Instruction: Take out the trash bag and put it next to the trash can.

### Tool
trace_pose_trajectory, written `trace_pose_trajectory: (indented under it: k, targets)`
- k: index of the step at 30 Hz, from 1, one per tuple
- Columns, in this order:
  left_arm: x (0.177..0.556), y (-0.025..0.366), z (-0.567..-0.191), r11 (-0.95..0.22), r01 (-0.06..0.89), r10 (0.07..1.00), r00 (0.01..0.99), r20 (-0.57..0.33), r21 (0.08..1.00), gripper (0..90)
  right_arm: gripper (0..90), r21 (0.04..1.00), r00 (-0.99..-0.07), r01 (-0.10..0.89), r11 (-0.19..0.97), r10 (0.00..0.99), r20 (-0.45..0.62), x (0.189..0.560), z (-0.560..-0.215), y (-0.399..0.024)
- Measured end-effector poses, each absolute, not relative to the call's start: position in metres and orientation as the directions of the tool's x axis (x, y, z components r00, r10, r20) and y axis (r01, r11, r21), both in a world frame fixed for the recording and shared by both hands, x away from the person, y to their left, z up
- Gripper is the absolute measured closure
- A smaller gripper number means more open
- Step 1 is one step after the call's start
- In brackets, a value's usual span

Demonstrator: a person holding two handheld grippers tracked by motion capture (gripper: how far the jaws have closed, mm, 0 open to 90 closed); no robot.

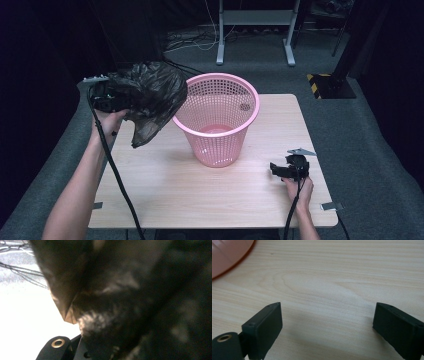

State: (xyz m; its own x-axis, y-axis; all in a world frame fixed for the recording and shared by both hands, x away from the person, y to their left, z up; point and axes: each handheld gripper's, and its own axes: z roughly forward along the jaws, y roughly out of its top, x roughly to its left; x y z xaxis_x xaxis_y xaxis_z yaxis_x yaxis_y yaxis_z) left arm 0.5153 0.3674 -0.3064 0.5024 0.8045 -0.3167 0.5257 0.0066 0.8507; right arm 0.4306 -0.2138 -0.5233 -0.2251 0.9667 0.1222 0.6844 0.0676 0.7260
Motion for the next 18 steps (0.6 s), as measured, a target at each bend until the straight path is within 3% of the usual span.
trace_pose_trajectory:
  k: [9,18]
  targets:
    - [0.521,0.378,-0.358,0.038,0.601,0.826,0.43,-0.363,0.798,81.8,7.7,0.731,-0.224,0.679,0.068,0.968,0.117,0.429,-0.524,-0.214]
    - [0.537,0.368,-0.457,0.008,0.73,0.866,0.337,-0.37,0.683,81.6,7.9,0.735,-0.223,0.675,0.06,0.967,0.126,0.428,-0.524,-0.215]
